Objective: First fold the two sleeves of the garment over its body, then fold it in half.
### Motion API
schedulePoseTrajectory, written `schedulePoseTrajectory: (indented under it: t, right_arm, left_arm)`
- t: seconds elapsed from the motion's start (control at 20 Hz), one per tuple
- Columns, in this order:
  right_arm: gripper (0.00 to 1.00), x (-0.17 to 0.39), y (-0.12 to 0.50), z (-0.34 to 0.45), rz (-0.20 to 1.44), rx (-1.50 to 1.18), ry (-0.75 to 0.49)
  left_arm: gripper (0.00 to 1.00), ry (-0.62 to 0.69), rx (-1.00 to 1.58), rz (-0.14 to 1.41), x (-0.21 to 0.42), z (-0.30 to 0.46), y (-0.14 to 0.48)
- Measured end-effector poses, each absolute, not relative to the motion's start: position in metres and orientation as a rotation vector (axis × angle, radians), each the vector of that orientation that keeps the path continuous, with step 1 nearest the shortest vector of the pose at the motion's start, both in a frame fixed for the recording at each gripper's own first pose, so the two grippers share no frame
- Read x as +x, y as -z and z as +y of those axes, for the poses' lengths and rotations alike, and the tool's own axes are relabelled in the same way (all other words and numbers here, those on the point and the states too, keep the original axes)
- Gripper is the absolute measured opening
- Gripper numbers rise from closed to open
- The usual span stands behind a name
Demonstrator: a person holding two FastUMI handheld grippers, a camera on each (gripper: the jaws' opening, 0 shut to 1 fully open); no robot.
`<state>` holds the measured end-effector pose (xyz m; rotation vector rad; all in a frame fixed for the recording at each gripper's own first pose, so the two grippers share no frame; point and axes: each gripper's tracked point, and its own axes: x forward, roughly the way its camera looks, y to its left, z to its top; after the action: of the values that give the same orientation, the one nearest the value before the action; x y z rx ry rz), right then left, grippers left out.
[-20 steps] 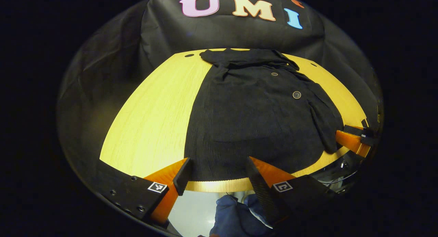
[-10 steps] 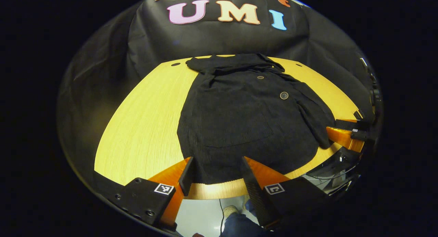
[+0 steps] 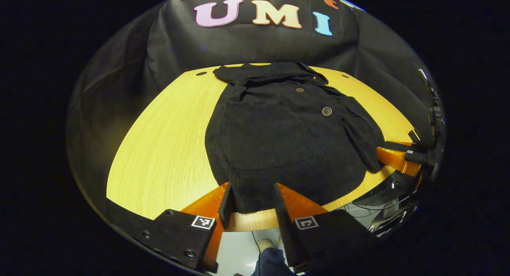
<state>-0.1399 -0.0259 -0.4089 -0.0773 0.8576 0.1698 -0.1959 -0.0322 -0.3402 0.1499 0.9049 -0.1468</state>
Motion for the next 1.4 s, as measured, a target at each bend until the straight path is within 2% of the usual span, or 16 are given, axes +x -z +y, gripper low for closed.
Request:
schedulePoseTrajectory:
  t: [0.1,0.2,0.3,0.4,0.45,0.5,0.55,0.6,0.85,1.25,1.4]
  right_arm:
    - [0.65,-0.140,0.410,-0.023,0.866,-0.073,-0.170]
    - [0.53,-0.141,0.410,-0.020,0.873,-0.074,-0.176]
    - [0.41,-0.142,0.410,-0.016,0.880,-0.079,-0.193]
    - [0.28,-0.142,0.410,-0.010,0.890,-0.073,-0.227]
    - [0.19,-0.141,0.410,-0.011,0.893,-0.070,-0.225]
    - [0.13,-0.141,0.410,-0.012,0.899,-0.068,-0.226]
    - [0.13,-0.140,0.411,-0.011,0.904,-0.065,-0.230]
    - [0.06,-0.141,0.408,-0.010,0.905,-0.064,-0.228]
    - [0.03,-0.141,0.407,-0.008,0.925,-0.084,-0.266]
    - [0.02,-0.135,0.396,-0.007,0.987,-0.064,-0.330]
    - [0.02,-0.117,0.373,-0.011,0.951,-0.038,-0.327]
  left_arm:
    - [0.53,0.145,0.141,0.909,-0.196,-0.032,0.339]
    - [0.49,0.155,0.140,0.921,-0.198,-0.033,0.340]
    - [0.37,0.161,0.133,0.929,-0.199,-0.034,0.339]
    - [0.33,0.170,0.110,0.943,-0.198,-0.036,0.340]
    - [0.15,0.164,0.086,0.950,-0.199,-0.036,0.340]
    - [0.12,0.154,0.064,0.955,-0.198,-0.035,0.339]
    - [0.07,0.144,0.042,0.962,-0.198,-0.036,0.339]
    - [0.06,0.137,0.024,0.968,-0.197,-0.036,0.339]
    - [0.00,0.121,-0.008,0.989,-0.196,-0.036,0.339]
    - [0.00,0.032,-0.040,1.036,-0.192,-0.032,0.337]
    - [0.00,-0.015,-0.088,1.006,-0.175,-0.035,0.320]
